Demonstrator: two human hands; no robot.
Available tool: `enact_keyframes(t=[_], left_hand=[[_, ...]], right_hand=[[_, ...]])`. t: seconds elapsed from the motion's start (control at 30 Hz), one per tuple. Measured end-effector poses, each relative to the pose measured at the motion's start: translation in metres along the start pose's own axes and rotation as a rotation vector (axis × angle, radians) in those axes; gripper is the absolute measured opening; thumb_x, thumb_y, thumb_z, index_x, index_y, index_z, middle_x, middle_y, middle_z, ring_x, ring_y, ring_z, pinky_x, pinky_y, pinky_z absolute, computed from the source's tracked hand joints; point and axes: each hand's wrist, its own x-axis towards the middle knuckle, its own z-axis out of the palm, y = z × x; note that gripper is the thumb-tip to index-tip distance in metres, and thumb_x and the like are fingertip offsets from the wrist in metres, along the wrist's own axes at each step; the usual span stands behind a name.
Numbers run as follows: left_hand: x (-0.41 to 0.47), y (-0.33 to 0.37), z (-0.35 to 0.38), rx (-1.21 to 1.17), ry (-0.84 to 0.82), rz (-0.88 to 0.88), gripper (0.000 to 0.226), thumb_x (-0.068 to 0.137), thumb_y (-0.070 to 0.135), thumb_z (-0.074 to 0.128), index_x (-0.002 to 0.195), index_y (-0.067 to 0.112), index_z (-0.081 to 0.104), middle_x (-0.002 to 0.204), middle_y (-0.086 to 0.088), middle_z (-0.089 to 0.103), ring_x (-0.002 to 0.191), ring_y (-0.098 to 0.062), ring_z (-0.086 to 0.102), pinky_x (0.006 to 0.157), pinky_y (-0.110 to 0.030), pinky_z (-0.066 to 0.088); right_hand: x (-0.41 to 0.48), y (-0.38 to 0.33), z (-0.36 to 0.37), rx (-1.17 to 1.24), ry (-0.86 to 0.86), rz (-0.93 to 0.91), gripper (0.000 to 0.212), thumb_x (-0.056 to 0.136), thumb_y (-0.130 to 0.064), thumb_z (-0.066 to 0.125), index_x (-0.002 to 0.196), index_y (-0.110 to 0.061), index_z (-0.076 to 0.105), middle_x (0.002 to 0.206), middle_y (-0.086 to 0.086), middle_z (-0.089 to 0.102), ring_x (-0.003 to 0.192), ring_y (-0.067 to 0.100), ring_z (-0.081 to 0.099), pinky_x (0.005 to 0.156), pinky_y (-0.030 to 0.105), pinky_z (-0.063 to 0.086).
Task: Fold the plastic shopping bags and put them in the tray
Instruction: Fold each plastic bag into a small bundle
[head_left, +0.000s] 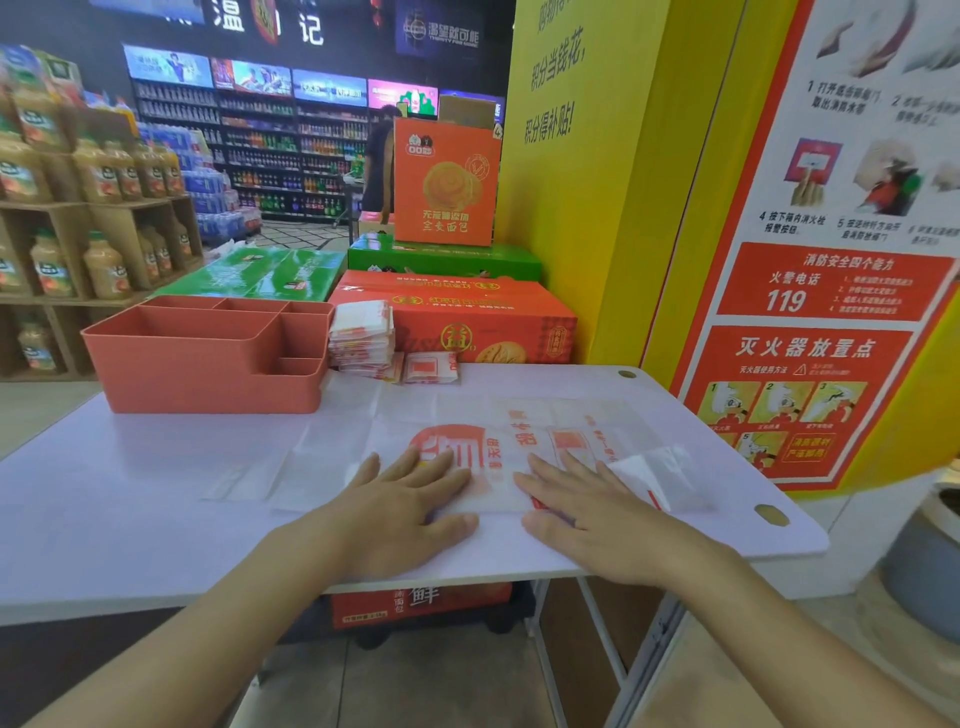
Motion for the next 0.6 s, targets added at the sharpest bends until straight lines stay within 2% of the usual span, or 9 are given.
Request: enact_keyframes(t=[0.13, 0.2, 0.27, 0.3, 0.33, 0.4, 0.43, 0.5, 0.6], left_hand=[[-0.004, -0.001, -0.008, 0.046, 0.133, 0.007, 0.080, 0.087, 0.079, 0.020, 0.157, 0.041, 0.020, 0.164, 0.020, 0.013, 0.153, -0.007, 0.010, 0.125, -0.036, 0.011], [-0.005, -0.002, -0.014, 0.066, 0.166, 0.017, 0.072, 0.093, 0.074, 0.027, 0.155, 0.038, 0.029, 0.162, 0.019, 0.024, 0.150, -0.006, 0.022, 0.121, -0.032, 0.020], [-0.006, -0.003, -0.018, 0.089, 0.163, 0.038, 0.079, 0.086, 0.078, 0.019, 0.152, 0.038, 0.036, 0.159, 0.018, 0.033, 0.146, -0.008, 0.032, 0.119, -0.034, 0.028], [-0.006, -0.003, -0.021, 0.100, 0.159, 0.044, 0.084, 0.081, 0.080, 0.013, 0.150, 0.038, 0.039, 0.156, 0.018, 0.038, 0.143, -0.009, 0.037, 0.118, -0.035, 0.033], [-0.006, -0.004, -0.022, 0.103, 0.156, 0.045, 0.089, 0.076, 0.080, 0.009, 0.148, 0.039, 0.041, 0.154, 0.017, 0.042, 0.140, -0.010, 0.042, 0.115, -0.037, 0.036], [-0.005, -0.008, -0.023, 0.099, 0.156, 0.041, 0.091, 0.074, 0.083, 0.006, 0.145, 0.040, 0.044, 0.150, 0.016, 0.048, 0.134, -0.012, 0.048, 0.111, -0.039, 0.042], [-0.005, -0.010, -0.024, 0.103, 0.152, 0.044, 0.088, 0.077, 0.083, 0.008, 0.145, 0.040, 0.043, 0.149, 0.016, 0.048, 0.133, -0.013, 0.049, 0.110, -0.039, 0.043], [-0.006, -0.016, -0.024, 0.117, 0.122, 0.050, 0.071, 0.090, 0.078, 0.024, 0.148, 0.041, 0.039, 0.154, 0.017, 0.042, 0.137, -0.012, 0.046, 0.114, -0.039, 0.039], [-0.008, -0.021, -0.030, 0.102, 0.095, 0.059, 0.055, 0.099, 0.051, 0.042, 0.152, 0.038, 0.036, 0.157, 0.018, 0.037, 0.140, -0.010, 0.042, 0.118, -0.034, 0.034]], right_hand=[[-0.007, 0.009, -0.009, -0.007, 0.120, -0.002, 0.059, 0.096, -0.070, 0.033, 0.151, -0.047, 0.038, 0.162, -0.025, 0.024, 0.152, 0.003, 0.015, 0.126, 0.033, 0.014], [-0.009, 0.014, -0.015, -0.082, 0.133, -0.031, 0.071, 0.089, -0.075, 0.020, 0.148, -0.044, 0.045, 0.159, -0.023, 0.034, 0.148, 0.003, 0.025, 0.122, 0.027, 0.018], [-0.011, 0.017, -0.018, -0.138, 0.141, -0.056, 0.088, 0.081, -0.075, 0.005, 0.148, -0.039, 0.048, 0.157, -0.021, 0.039, 0.147, 0.004, 0.030, 0.119, 0.022, 0.018], [-0.011, 0.018, -0.018, -0.166, 0.146, -0.061, 0.088, 0.082, -0.073, 0.002, 0.149, -0.036, 0.047, 0.157, -0.020, 0.040, 0.146, 0.005, 0.032, 0.118, 0.021, 0.018], [-0.011, 0.019, -0.017, -0.186, 0.161, -0.069, 0.081, 0.089, -0.068, 0.005, 0.151, -0.034, 0.045, 0.157, -0.019, 0.040, 0.146, 0.005, 0.032, 0.119, 0.021, 0.018], [-0.013, 0.024, -0.015, -0.188, 0.207, -0.053, 0.052, 0.106, -0.049, 0.025, 0.152, -0.033, 0.042, 0.157, -0.017, 0.040, 0.146, 0.006, 0.033, 0.121, 0.024, 0.022], [-0.014, 0.027, -0.014, -0.167, 0.226, -0.028, 0.046, 0.107, -0.038, 0.034, 0.153, -0.033, 0.040, 0.158, -0.017, 0.039, 0.145, 0.006, 0.033, 0.121, 0.025, 0.024], [-0.017, 0.032, -0.014, -0.137, 0.247, 0.031, 0.048, 0.105, -0.029, 0.039, 0.153, -0.032, 0.039, 0.159, -0.016, 0.038, 0.146, 0.006, 0.032, 0.120, 0.026, 0.025], [-0.018, 0.036, -0.015, -0.124, 0.299, 0.079, 0.045, 0.107, -0.029, 0.037, 0.151, -0.033, 0.043, 0.157, -0.016, 0.041, 0.144, 0.006, 0.035, 0.118, 0.026, 0.029]])
